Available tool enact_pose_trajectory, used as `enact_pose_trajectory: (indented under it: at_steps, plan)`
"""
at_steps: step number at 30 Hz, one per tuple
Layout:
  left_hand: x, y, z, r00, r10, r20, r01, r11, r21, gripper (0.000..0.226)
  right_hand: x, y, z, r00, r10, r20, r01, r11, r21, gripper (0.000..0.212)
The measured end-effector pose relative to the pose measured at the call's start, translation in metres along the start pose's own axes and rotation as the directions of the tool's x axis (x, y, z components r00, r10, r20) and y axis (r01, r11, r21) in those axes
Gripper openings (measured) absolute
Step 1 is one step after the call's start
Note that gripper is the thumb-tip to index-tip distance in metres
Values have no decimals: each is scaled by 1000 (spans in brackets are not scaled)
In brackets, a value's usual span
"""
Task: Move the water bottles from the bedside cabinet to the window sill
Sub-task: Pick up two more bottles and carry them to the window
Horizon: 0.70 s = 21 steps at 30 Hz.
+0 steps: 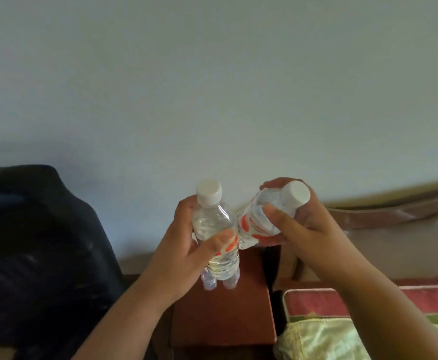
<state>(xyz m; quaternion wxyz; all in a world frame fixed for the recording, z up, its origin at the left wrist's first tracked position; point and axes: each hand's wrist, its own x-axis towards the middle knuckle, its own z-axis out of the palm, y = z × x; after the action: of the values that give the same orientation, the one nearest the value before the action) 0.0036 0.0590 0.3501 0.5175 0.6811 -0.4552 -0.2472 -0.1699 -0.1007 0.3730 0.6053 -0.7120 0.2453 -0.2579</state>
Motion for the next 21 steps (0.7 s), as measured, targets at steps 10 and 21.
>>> enact_pose_trajectory:
  at_steps: [10,21]
  plan:
    - [7,37,-17,995,96,-12,-95,991,95,65,0,-60,6,994,-89,65,97,987,-127,37]
    - [15,44,-45,995,86,-42,-77,980,182,75,12,-70,14,993,-112,35,117,911,-396,55]
